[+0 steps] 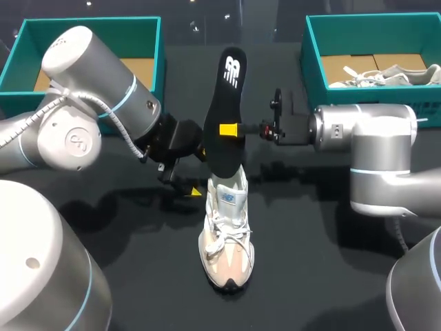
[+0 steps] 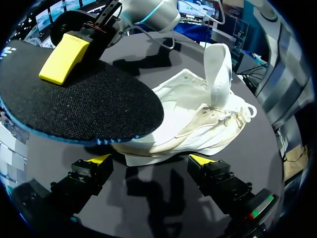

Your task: Take the shoe out of the shoebox, open the shoe tongue, remove and reinsert the insole, then place the shoe into the shoebox

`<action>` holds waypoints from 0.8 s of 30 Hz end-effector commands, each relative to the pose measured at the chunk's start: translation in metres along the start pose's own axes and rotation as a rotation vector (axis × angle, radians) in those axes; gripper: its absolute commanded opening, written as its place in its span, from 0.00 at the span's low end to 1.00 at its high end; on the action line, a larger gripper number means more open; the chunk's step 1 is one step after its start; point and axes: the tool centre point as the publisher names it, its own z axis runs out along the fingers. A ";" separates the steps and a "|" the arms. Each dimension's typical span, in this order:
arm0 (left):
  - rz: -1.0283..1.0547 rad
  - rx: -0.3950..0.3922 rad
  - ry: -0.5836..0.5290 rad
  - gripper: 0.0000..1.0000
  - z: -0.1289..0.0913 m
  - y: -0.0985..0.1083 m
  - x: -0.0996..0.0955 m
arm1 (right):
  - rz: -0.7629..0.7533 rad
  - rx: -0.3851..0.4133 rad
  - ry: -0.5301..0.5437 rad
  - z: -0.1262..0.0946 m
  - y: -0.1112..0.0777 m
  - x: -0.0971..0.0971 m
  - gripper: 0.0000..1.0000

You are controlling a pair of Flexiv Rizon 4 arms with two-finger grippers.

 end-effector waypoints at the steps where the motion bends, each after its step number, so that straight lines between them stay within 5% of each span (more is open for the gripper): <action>1: 0.000 -0.001 0.000 1.00 0.001 0.000 0.000 | 0.009 0.008 -0.008 0.001 0.002 0.001 0.00; 24: 0.000 -0.001 0.000 1.00 0.001 0.000 0.000 | 0.070 0.020 -0.033 0.000 -0.001 -0.001 0.00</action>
